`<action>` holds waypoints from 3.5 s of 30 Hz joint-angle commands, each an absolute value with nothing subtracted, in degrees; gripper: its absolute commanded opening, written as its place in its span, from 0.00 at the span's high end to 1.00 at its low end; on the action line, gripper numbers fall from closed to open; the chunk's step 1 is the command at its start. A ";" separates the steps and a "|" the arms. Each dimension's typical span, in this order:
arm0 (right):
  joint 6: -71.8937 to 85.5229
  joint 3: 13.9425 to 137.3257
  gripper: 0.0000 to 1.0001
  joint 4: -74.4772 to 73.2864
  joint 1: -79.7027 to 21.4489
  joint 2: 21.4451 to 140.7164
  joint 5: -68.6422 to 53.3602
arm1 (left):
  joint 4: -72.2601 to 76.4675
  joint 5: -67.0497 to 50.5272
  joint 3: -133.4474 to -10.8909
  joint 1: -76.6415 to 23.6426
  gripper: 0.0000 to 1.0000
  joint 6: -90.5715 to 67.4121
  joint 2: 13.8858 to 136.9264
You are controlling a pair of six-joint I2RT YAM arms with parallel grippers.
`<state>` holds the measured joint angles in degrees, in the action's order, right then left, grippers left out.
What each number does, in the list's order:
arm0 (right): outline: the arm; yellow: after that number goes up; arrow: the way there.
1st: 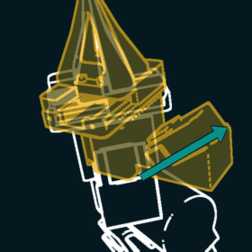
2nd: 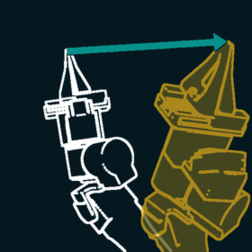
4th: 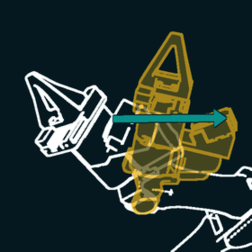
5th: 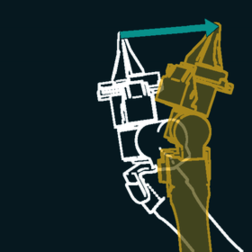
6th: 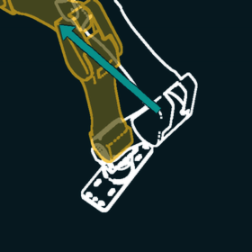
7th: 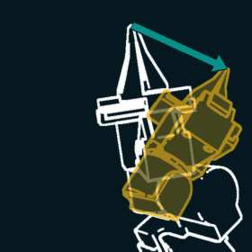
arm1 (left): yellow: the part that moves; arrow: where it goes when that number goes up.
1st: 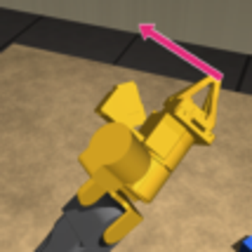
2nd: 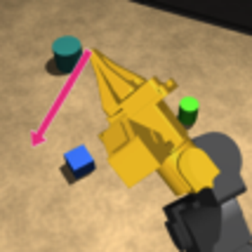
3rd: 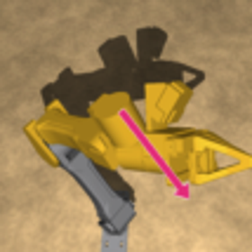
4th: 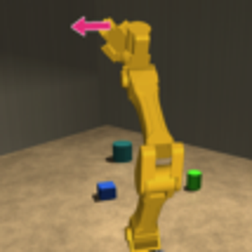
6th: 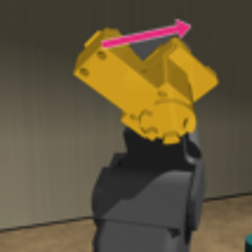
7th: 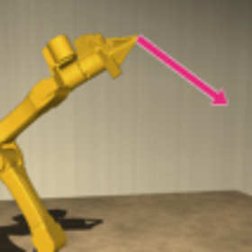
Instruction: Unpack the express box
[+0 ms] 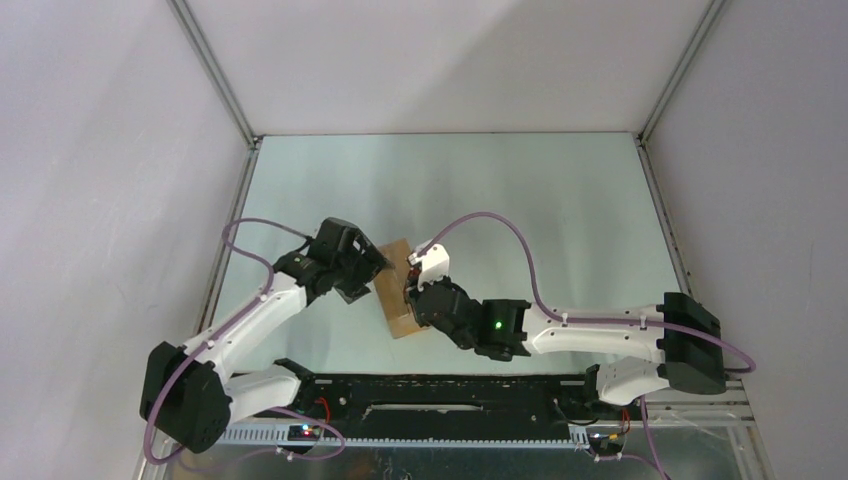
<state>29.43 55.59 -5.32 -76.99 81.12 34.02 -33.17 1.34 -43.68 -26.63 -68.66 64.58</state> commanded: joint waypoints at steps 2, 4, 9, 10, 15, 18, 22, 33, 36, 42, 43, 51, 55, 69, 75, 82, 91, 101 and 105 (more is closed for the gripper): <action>28.00 54.58 1.00 -9.41 -78.43 80.50 24.59 | -32.38 4.83 -45.95 -26.01 0.16 -59.83 61.29; 28.10 54.58 1.00 -9.37 -78.35 80.58 25.28 | -32.88 3.18 -46.16 -26.10 0.11 -58.35 59.72; 28.28 54.58 1.00 -9.15 -78.15 80.70 26.92 | -36.56 0.46 -44.75 -26.98 0.06 -59.28 56.79; 28.12 54.58 1.00 -9.00 -78.14 80.82 27.10 | -37.74 0.53 -44.66 -27.70 0.06 -59.95 56.25; 27.33 54.58 1.00 -7.85 -78.05 81.16 27.95 | -42.00 2.37 -42.84 -30.92 0.03 -65.43 52.16; 25.92 54.58 1.00 -6.26 -78.11 81.59 27.63 | -40.74 1.90 -42.31 -31.88 0.00 -65.72 51.74; 24.56 54.58 1.00 -5.10 -78.01 82.27 27.05 | -45.19 8.24 -49.05 -31.99 0.00 -62.66 55.00; 24.33 54.58 1.00 -4.02 -78.05 83.54 27.03 | -52.08 12.90 -64.78 -31.95 0.00 -59.26 72.99; 24.30 54.58 1.00 -3.96 -78.11 83.58 27.18 | -59.30 14.69 -71.42 -31.86 0.00 -57.75 80.47; 24.52 54.58 1.00 -3.95 -78.31 83.87 27.68 | -53.65 13.12 -71.55 -31.93 0.00 -54.24 81.81; 24.51 54.58 1.00 -3.91 -78.31 83.73 27.76 | -54.56 14.09 -72.27 -31.98 0.00 -53.81 81.92; 24.44 54.58 1.00 -3.59 -78.31 84.10 27.95 | -61.90 16.92 -74.94 -32.29 0.00 -50.87 84.22; 24.58 54.58 1.00 -3.11 -78.33 84.35 27.86 | -59.06 13.93 -73.76 -33.13 0.00 -50.60 84.93; 23.90 54.58 1.00 -1.81 -78.32 84.83 27.51 | -49.09 6.62 -63.69 -33.14 0.00 -51.34 79.01; 24.07 54.58 1.00 -1.87 -78.23 84.83 28.35 | -48.23 5.50 -60.30 -33.14 0.00 -52.43 74.28; 24.36 54.58 1.00 -2.33 -78.20 84.80 28.67 | -46.79 11.51 -53.16 -33.43 0.00 -44.38 54.77; 24.83 54.58 1.00 -3.61 -76.78 84.20 27.33 | -38.82 25.55 -34.95 -52.67 0.00 -51.69 33.84; 23.73 54.25 1.00 -4.42 -75.19 83.03 24.04 | -40.09 58.00 -27.89 -85.51 0.00 -66.63 32.68; 23.82 54.23 1.00 -4.39 -74.91 82.62 23.75 | -33.84 65.00 -28.54 -91.66 0.00 -61.58 43.42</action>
<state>24.18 55.44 -0.21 -75.33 82.56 26.02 -40.38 51.03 -28.82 -87.94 -62.26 35.33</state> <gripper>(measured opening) 0.245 0.996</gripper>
